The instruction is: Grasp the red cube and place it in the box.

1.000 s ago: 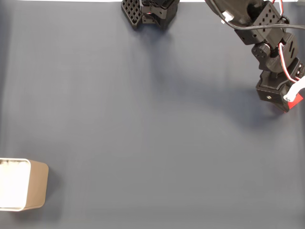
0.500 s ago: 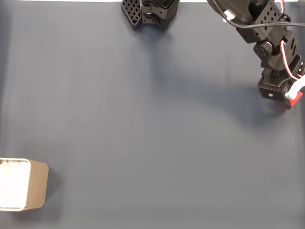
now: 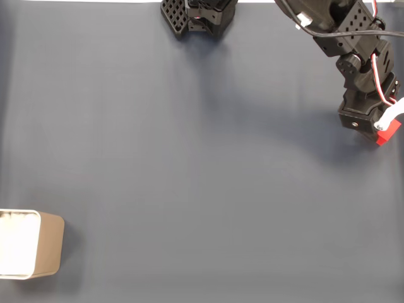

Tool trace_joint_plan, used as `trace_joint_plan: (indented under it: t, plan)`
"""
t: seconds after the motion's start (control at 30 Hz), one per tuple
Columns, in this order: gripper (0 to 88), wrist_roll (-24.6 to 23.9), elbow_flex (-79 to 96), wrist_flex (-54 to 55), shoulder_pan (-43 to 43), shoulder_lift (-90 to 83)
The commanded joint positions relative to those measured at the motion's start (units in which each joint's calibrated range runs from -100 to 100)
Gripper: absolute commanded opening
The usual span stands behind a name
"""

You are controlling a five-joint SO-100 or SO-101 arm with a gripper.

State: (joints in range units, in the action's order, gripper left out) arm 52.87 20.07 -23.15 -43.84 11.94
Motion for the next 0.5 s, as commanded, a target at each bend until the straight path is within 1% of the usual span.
trace_joint_plan:
  t: [0.0,0.17,0.47]
  plan:
    - [20.5,0.5,-1.4,-0.5,-0.5,-2.5]
    - [19.0,0.5,-1.0,-0.5,-0.4,-2.8]
    - [11.2,1.0,-1.0,-0.9,-0.3,-3.7]
